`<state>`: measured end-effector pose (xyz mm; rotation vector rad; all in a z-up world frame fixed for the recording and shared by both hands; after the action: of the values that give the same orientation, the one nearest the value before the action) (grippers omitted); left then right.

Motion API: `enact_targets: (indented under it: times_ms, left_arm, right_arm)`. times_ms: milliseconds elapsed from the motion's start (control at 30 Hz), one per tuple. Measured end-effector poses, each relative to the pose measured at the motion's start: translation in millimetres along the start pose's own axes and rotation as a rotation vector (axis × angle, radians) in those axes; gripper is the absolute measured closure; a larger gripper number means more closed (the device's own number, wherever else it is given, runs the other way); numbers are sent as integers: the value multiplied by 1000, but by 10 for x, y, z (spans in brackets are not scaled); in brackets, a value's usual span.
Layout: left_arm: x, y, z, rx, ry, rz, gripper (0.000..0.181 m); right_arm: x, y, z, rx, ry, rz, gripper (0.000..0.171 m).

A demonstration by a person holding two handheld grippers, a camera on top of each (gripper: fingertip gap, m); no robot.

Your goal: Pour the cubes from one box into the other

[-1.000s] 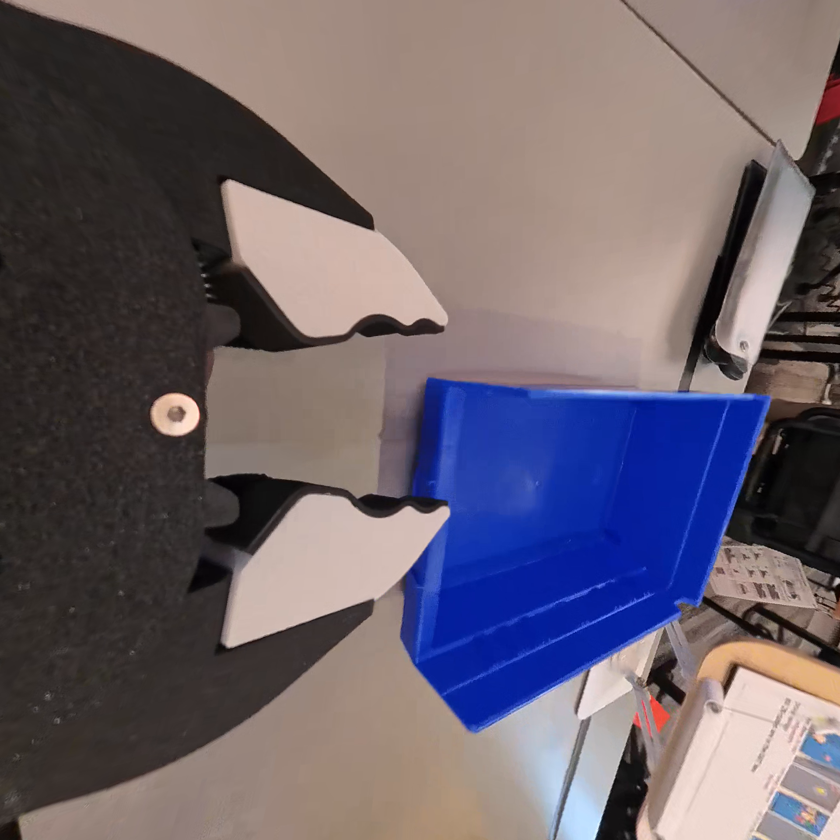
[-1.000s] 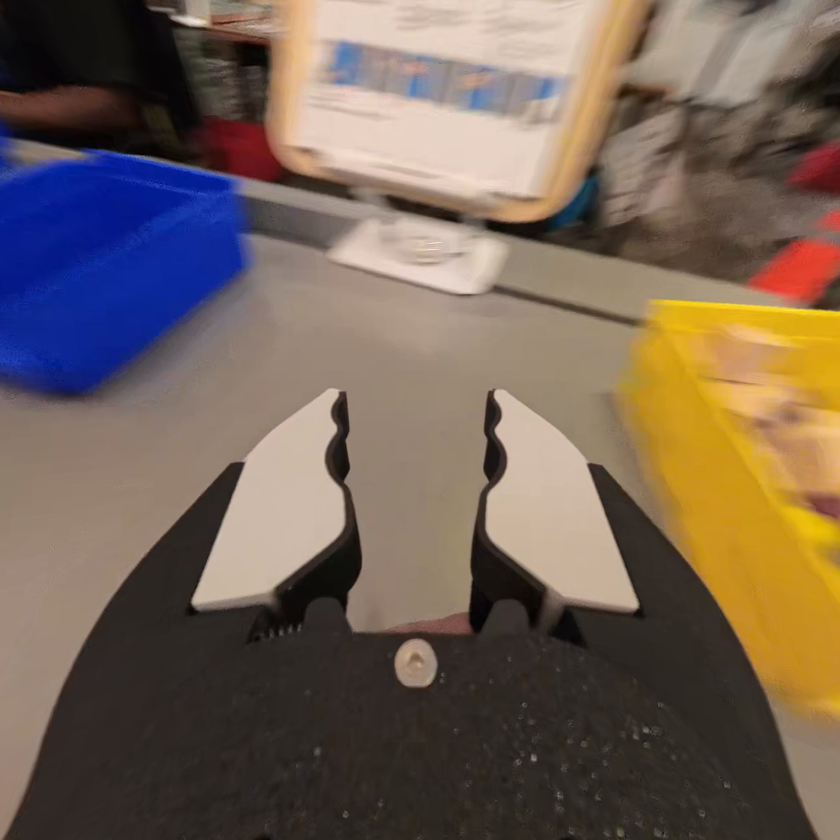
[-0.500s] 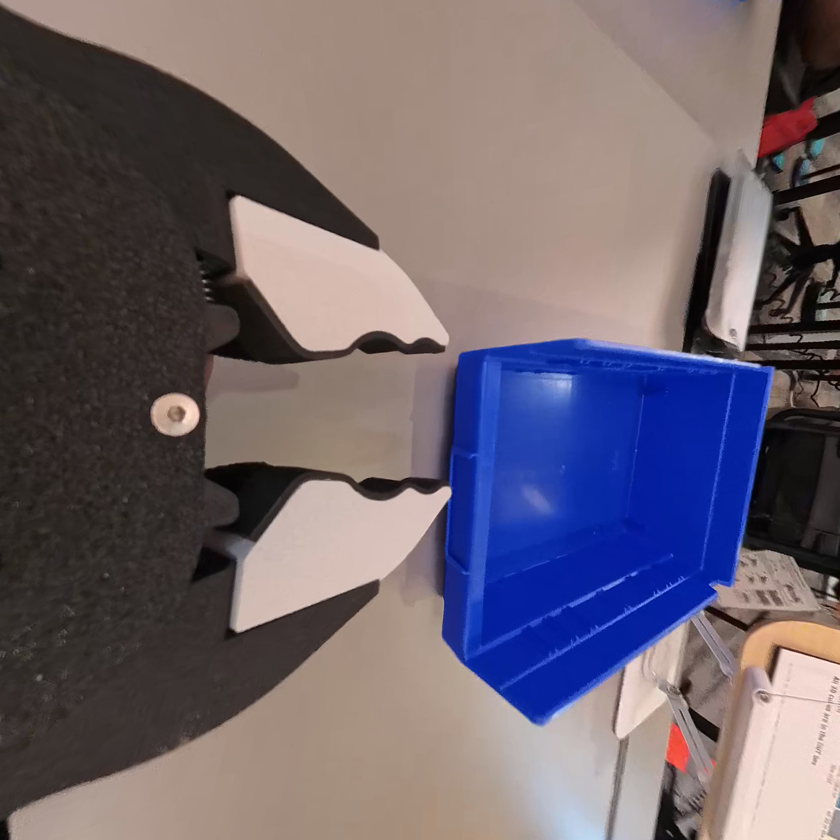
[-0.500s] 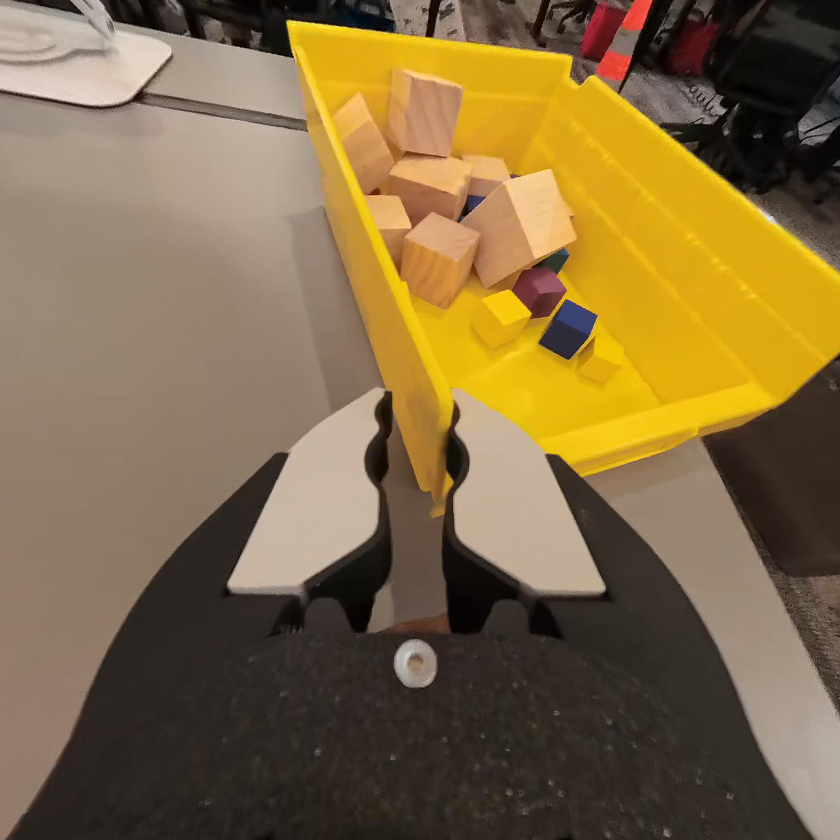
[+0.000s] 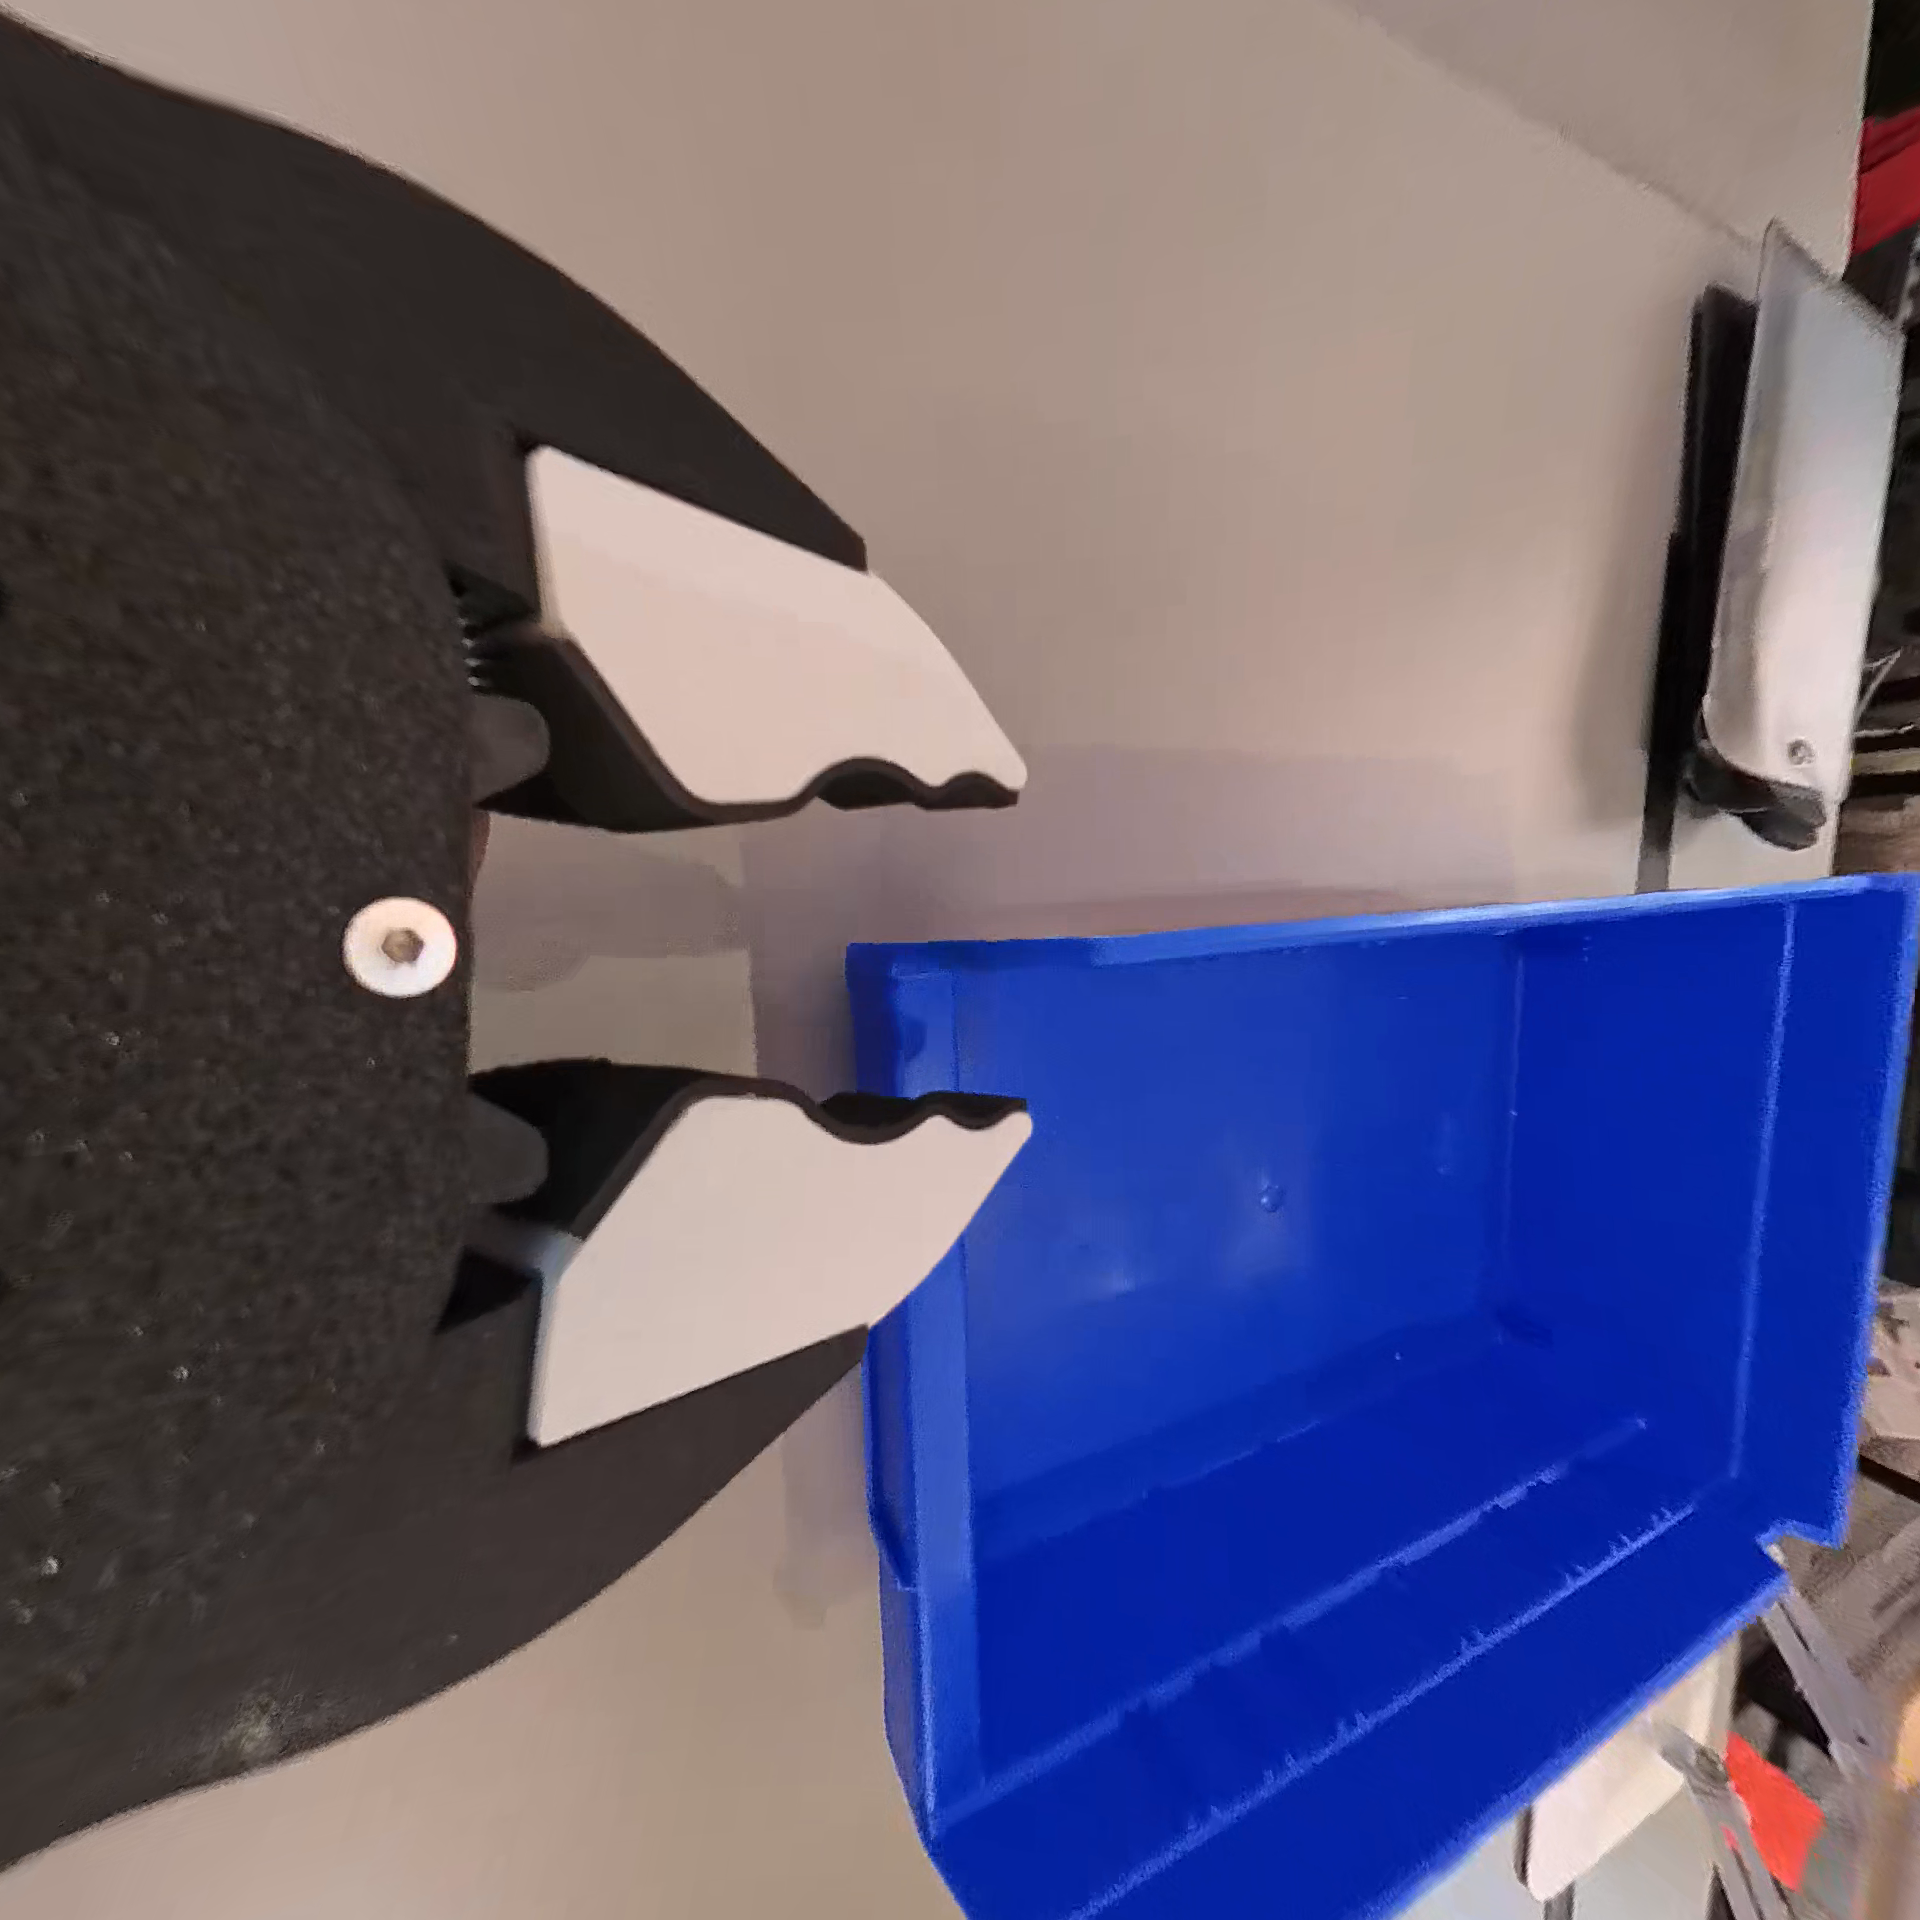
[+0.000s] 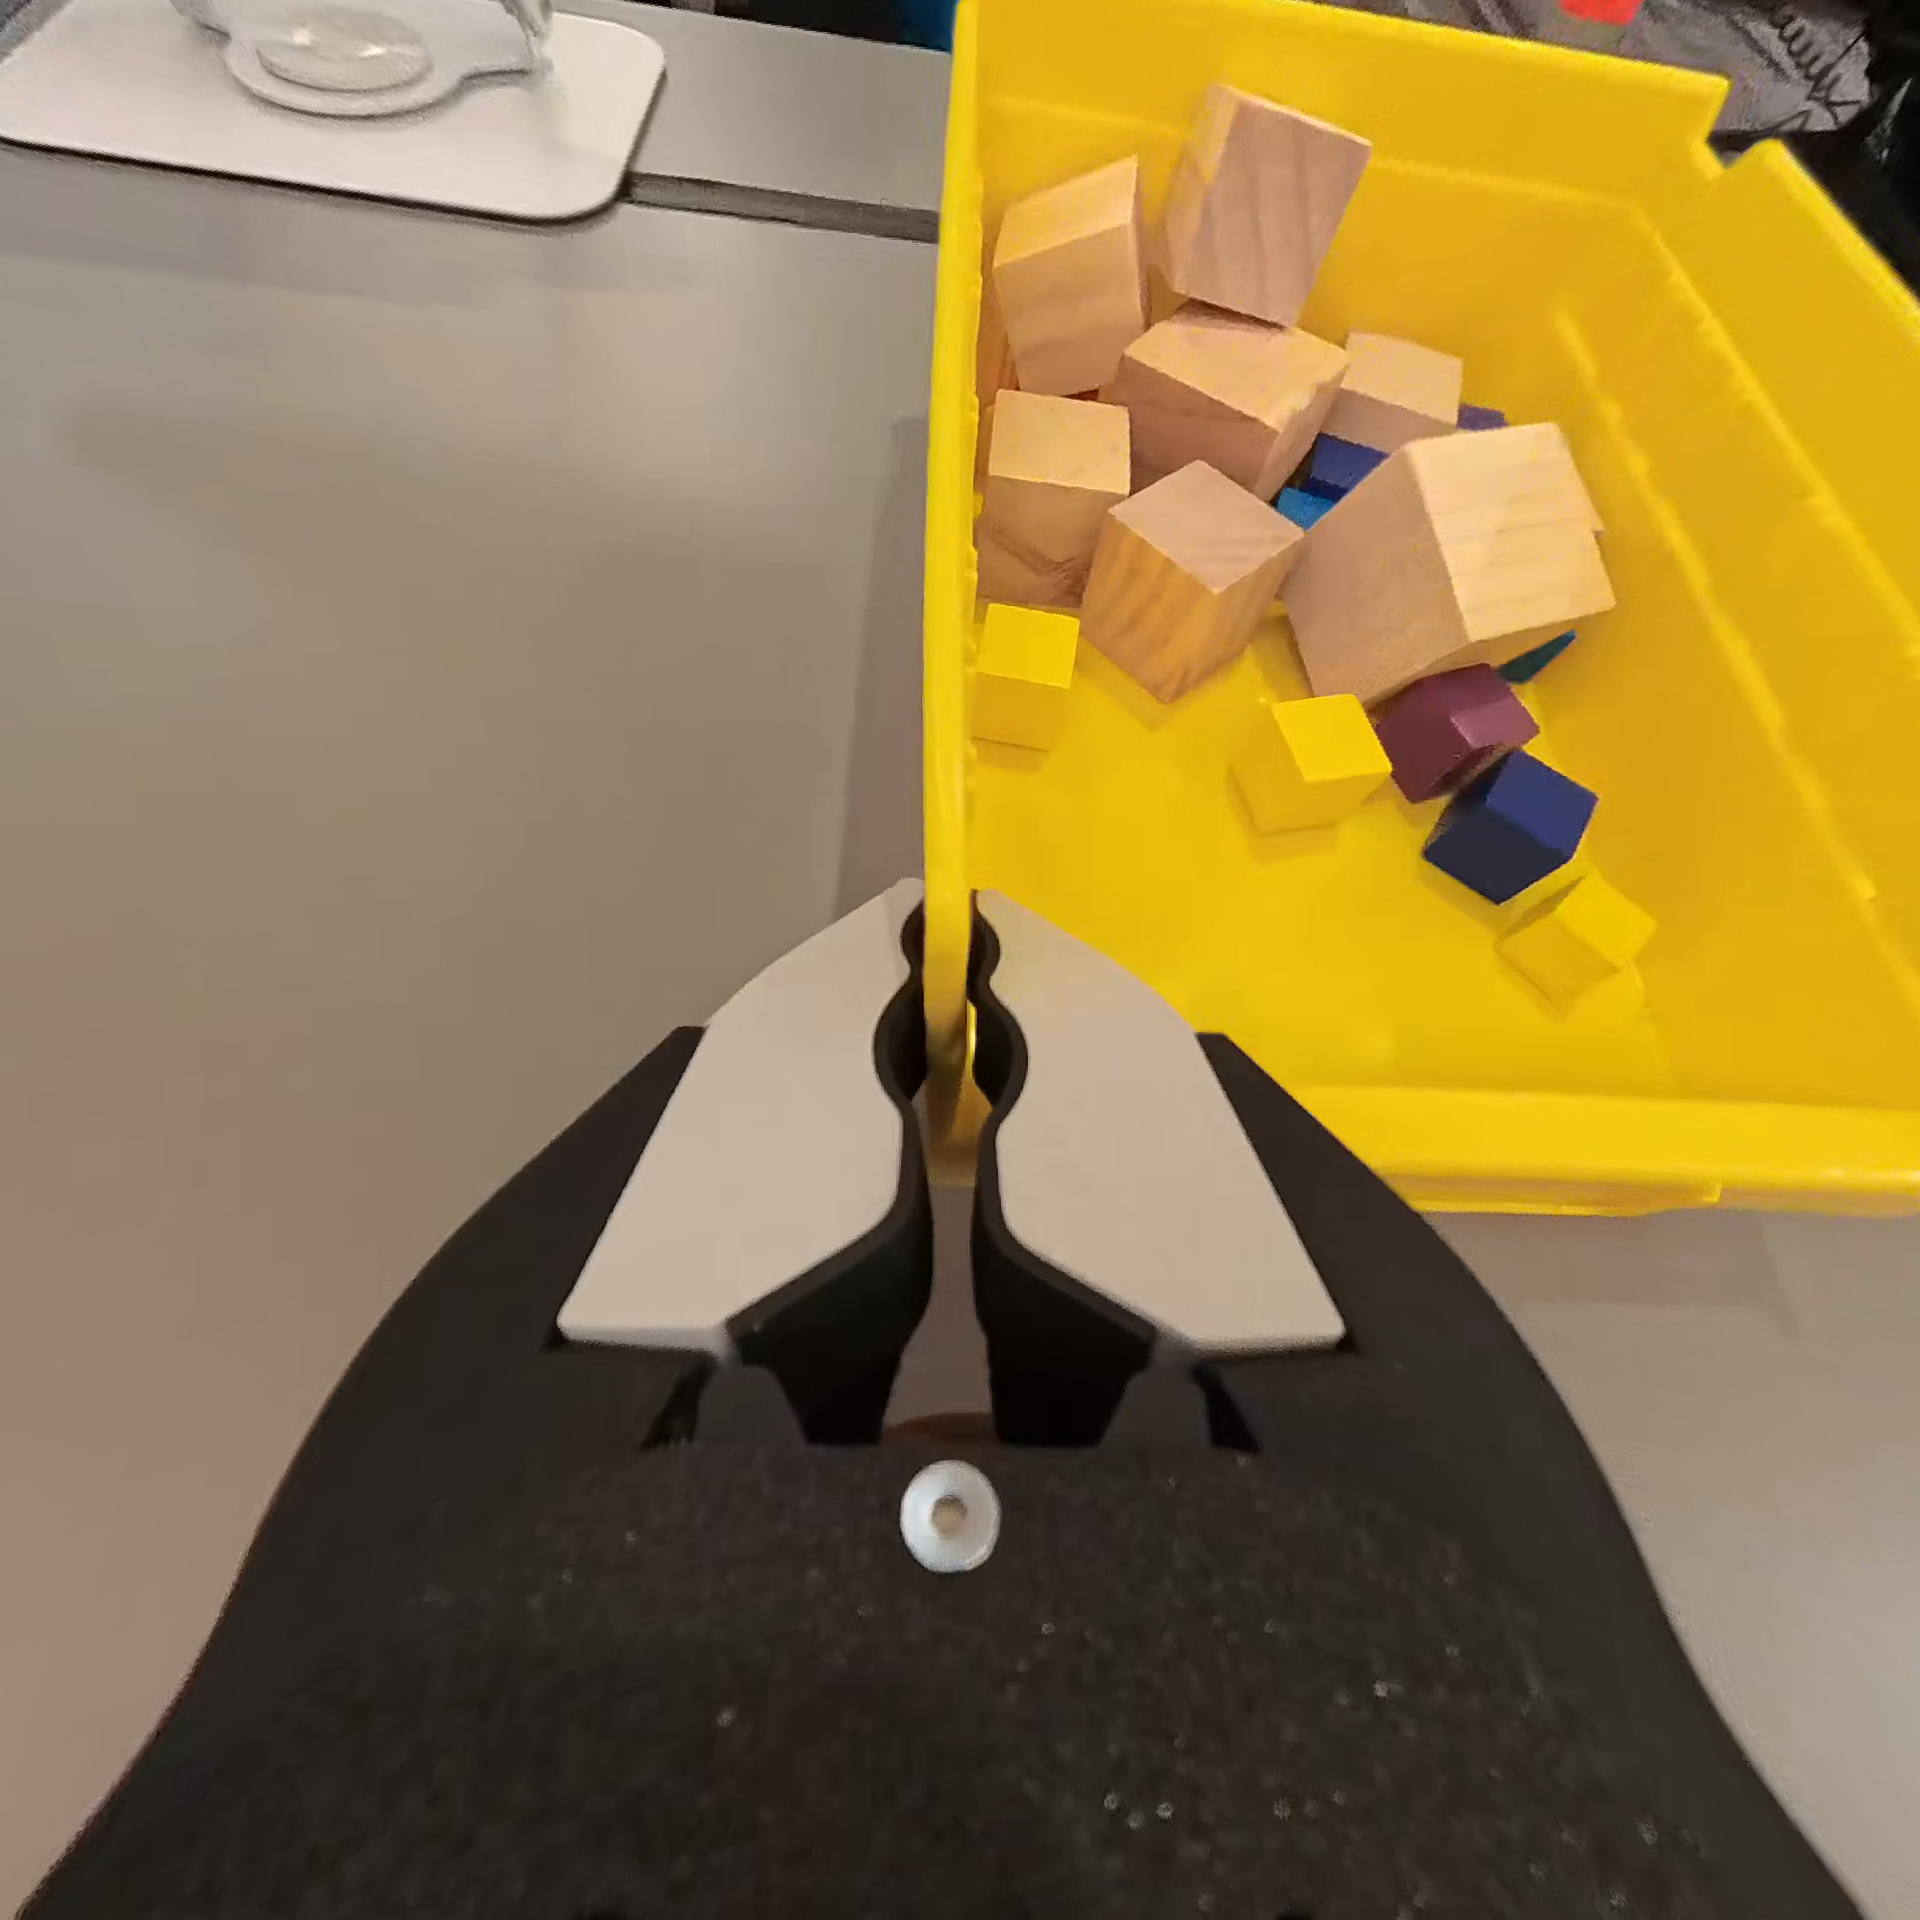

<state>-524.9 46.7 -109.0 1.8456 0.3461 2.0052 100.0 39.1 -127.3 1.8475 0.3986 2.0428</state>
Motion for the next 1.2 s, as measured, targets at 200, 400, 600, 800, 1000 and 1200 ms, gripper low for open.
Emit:
enact_targets:
  times_ms: [200,400,600,800,1000,1200]
  left_arm:
    - [-36,-202,-33,62,-20,-17,179]
    - [-112,-23,-148,103,-24,-18,179]
    - [-173,168,-373,80,-1,-22,179]
    - [-174,298,-330,64,48,-9,148]
    - [-202,1007,226,-65,178,134,128]
    - [-667,1258,715,-84,114,143,128]
  right_arm:
    - [51,-52,-191,-38,-55,14,169]
    - [59,-39,-287,-28,-48,12,169]
    - [67,-15,-397,-36,-59,22,169]
    - [99,187,-370,96,-23,58,148]
    - [122,834,142,174,-3,163,137]
    - [-377,1112,700,43,-164,169,132]
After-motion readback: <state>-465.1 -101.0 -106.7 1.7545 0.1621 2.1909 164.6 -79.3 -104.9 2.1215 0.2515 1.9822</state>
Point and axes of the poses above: each gripper's, where its closed fingertips meet, y back along the fingers, x out of its top, z = x × y across the jaws, the point moved 2 cm from there along y, back along the fingers, and after that the axes turned 6 degrees about z, right-handed, at the moved point
